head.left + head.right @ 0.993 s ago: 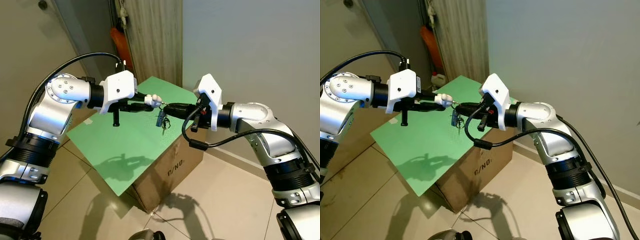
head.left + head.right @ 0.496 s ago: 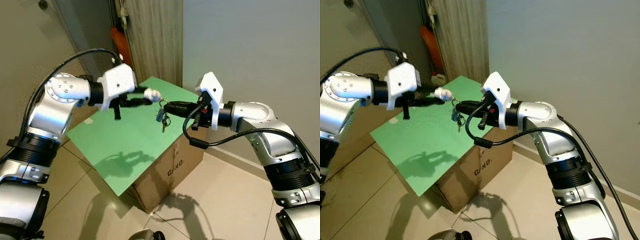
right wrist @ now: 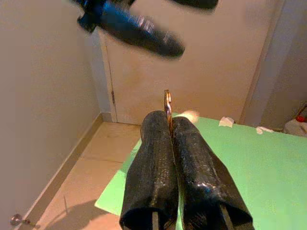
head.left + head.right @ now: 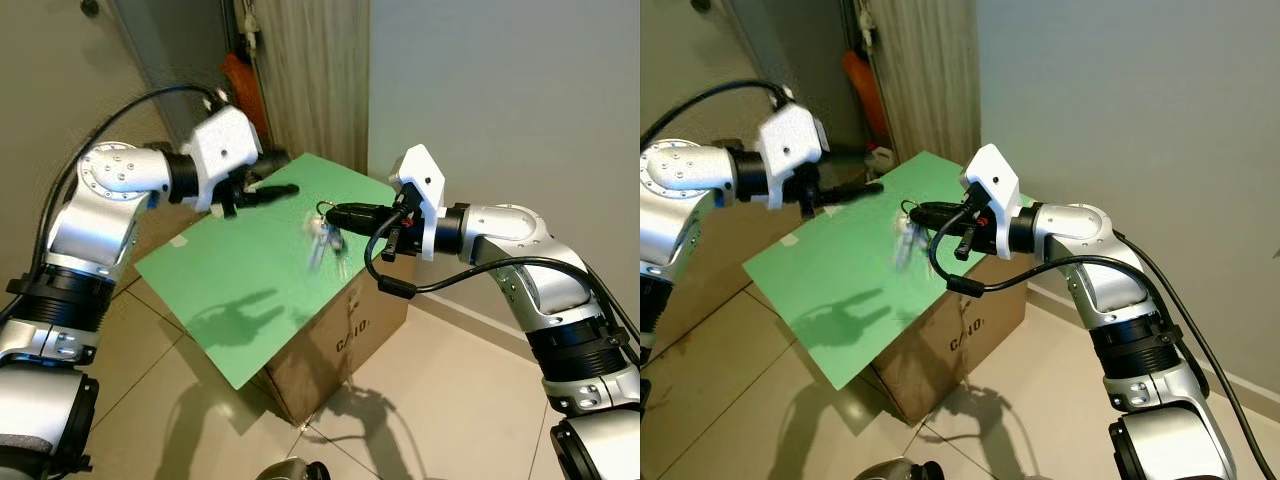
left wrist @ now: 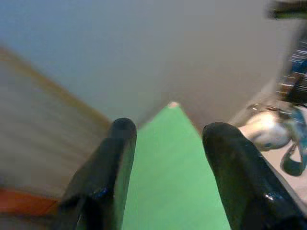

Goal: Hang keys on a hook

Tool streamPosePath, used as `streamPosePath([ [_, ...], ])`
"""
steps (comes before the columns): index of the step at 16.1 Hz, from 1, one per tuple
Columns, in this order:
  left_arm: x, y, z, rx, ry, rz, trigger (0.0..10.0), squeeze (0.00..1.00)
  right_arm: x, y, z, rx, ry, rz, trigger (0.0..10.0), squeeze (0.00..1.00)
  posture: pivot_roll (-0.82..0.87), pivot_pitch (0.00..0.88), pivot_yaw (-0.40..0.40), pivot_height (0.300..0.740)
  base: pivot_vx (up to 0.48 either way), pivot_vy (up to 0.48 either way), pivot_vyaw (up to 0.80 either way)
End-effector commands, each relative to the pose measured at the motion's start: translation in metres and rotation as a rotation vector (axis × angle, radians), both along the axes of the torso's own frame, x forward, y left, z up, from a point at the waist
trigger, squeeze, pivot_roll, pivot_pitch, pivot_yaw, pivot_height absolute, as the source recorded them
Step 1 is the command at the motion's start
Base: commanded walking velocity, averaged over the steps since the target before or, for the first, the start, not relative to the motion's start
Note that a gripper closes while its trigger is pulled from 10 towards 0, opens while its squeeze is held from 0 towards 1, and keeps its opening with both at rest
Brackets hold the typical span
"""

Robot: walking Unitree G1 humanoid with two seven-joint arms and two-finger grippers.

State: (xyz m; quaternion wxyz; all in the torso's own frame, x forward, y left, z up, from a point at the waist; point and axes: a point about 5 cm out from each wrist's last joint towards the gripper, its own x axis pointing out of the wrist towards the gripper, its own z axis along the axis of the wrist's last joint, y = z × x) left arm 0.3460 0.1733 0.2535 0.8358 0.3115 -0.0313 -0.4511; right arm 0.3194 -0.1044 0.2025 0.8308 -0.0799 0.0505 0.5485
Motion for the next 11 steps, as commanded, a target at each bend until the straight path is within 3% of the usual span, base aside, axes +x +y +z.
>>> streamPosePath([
  [1,0.001,0.015,0.001,-0.084,0.001,0.117,10.0,0.68,0.003,-0.001,0.001,0.001,-0.041,-0.054,0.0,0.00,-0.20,0.000,0.141,0.740,0.000,0.000,0.00],
  [2,-0.002,0.020,-0.005,-0.158,0.006,0.172,10.0,0.00,0.007,-0.006,-0.002,-0.010,-0.073,-0.144,0.0,0.00,-0.19,0.000,0.138,0.740,0.000,0.000,0.00],
  [4,-0.011,0.024,-0.021,-0.329,0.016,0.297,10.0,0.00,0.012,-0.019,-0.019,-0.047,-0.113,-0.347,0.0,0.00,-0.19,0.000,0.134,0.740,0.000,0.000,0.00],
  [5,-0.018,0.026,-0.038,-0.383,0.022,0.382,10.0,0.00,0.010,-0.028,-0.033,-0.015,-0.096,-0.480,0.0,0.00,-0.18,0.000,0.133,0.740,0.000,0.000,0.00],
  [6,-0.031,0.032,-0.060,-0.518,0.036,0.546,10.0,0.00,0.001,-0.042,-0.055,0.055,-0.051,-0.688,0.0,0.00,-0.17,0.000,0.126,0.740,0.000,0.000,0.00],
  [7,-0.031,0.032,-0.060,-0.518,0.036,0.546,10.0,0.00,0.001,-0.042,-0.055,0.055,-0.051,-0.688,0.0,0.00,-0.17,0.000,0.126,0.740,0.000,0.000,0.00],
  [8,-0.048,0.037,-0.089,-0.603,0.087,0.705,10.0,0.00,-0.012,-0.051,-0.073,0.103,-0.030,-0.826,0.0,0.00,-0.17,0.000,0.126,0.740,0.000,0.000,0.00],
  [9,-0.067,0.040,-0.121,-0.607,0.152,0.819,10.0,0.00,-0.023,-0.058,-0.085,0.121,-0.043,-0.898,0.0,0.00,-0.17,0.000,0.123,0.740,0.000,0.000,0.00],
  [10,-0.077,0.040,-0.136,-0.610,0.188,0.866,10.0,0.00,-0.028,-0.063,-0.092,0.109,-0.059,-0.934,0.0,0.00,-0.17,0.000,0.123,0.740,0.000,0.000,0.00],
  [11,-0.098,0.036,-0.173,-0.572,0.257,0.952,10.0,0.00,-0.042,-0.078,-0.112,0.086,-0.069,-1.022,0.0,0.00,-0.16,0.000,0.110,0.740,0.000,0.000,0.00],
])
